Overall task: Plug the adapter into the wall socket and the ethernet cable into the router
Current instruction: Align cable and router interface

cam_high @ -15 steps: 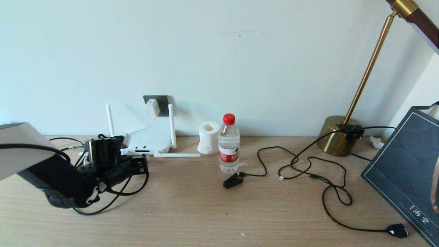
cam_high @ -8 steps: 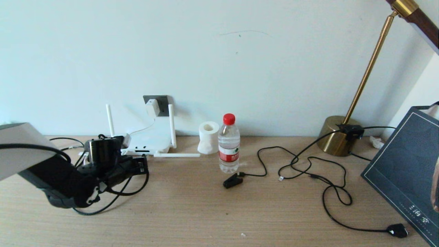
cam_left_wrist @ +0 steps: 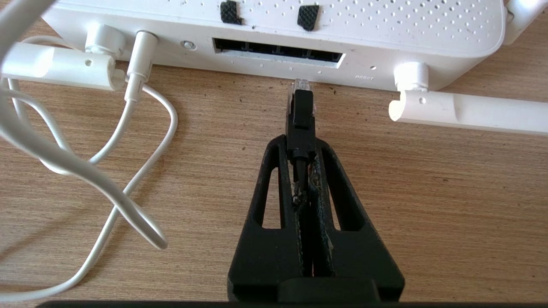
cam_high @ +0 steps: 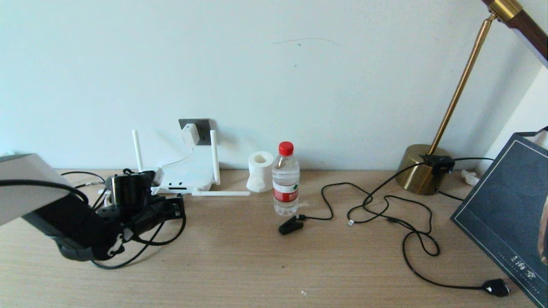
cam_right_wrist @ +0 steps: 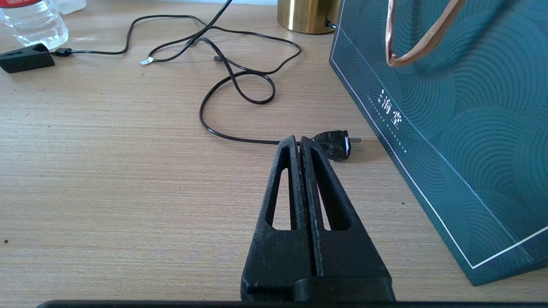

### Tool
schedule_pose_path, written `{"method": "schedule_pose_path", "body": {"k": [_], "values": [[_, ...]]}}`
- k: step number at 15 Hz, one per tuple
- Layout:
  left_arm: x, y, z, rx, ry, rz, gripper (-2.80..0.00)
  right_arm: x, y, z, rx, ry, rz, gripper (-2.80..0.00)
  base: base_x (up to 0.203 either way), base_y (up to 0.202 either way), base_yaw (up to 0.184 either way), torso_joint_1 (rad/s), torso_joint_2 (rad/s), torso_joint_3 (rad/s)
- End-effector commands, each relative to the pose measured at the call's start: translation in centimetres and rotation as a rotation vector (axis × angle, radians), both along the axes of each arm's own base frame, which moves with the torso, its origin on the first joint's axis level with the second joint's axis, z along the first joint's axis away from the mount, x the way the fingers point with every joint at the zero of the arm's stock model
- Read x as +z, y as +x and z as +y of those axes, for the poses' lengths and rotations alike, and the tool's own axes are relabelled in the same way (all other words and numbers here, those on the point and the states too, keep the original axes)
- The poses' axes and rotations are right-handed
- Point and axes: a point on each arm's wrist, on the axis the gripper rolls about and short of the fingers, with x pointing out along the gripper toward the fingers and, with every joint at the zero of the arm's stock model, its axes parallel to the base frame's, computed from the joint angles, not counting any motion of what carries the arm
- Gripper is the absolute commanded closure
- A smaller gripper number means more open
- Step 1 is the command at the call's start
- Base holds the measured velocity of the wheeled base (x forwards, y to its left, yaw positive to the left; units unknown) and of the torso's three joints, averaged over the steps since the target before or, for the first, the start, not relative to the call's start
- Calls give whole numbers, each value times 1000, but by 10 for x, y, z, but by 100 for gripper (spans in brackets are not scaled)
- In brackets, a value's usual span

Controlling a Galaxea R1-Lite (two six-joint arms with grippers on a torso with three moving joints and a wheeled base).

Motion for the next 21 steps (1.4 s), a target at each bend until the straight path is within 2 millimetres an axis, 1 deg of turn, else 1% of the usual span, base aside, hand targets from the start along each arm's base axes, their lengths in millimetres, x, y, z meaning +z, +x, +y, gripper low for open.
{"method": "schedule_pose_path", "body": {"k": [1,14,21], "values": [[3,-1,0,1,-1,-11,0,0,0,0,0,-1,3,0,0,0,0,0,0,0],[6,0,0,1,2,-46,0,0,0,0,0,0,3,0,0,0,0,0,0,0],[11,-1,0,-1,3,-61,0,0,0,0,0,0,3,0,0,0,0,0,0,0]]}}
